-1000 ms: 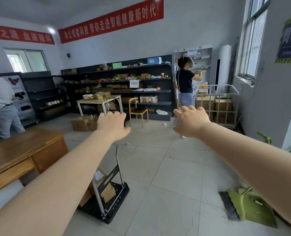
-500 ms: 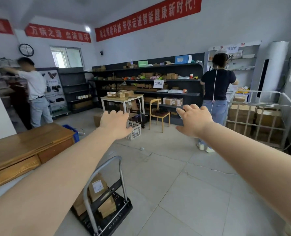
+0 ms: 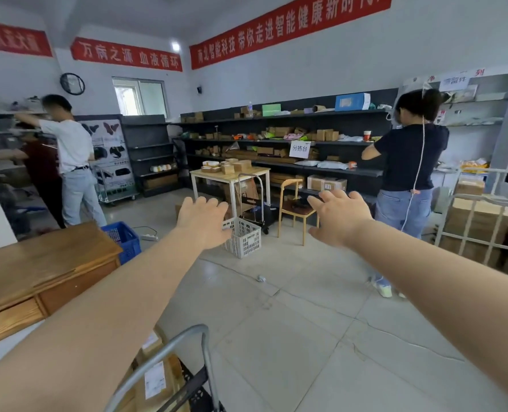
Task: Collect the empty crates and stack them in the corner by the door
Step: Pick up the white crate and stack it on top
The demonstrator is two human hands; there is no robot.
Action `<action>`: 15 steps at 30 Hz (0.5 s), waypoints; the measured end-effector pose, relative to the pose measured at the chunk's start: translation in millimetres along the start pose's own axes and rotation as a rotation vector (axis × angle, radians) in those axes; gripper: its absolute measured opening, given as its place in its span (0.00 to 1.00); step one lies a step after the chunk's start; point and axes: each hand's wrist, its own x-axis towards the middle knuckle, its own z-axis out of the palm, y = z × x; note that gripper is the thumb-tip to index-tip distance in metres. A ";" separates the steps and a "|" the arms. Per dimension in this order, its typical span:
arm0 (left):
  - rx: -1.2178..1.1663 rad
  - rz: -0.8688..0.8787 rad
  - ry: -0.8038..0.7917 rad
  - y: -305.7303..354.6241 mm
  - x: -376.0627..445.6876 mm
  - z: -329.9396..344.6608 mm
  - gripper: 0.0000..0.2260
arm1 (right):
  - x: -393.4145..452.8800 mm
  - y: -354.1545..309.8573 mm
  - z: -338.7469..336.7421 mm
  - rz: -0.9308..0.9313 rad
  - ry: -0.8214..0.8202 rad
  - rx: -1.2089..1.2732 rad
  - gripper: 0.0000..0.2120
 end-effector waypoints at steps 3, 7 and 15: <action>-0.014 -0.042 0.029 -16.9 57.9 8.2 0.24 | 66.3 -1.4 5.0 -0.020 0.028 0.022 0.32; -0.028 -0.089 0.028 -26.0 123.4 22.3 0.24 | 145.2 -4.5 23.1 -0.072 0.051 0.072 0.33; 0.021 -0.223 0.021 -33.7 248.8 64.0 0.25 | 310.4 2.2 77.0 -0.237 0.119 0.128 0.31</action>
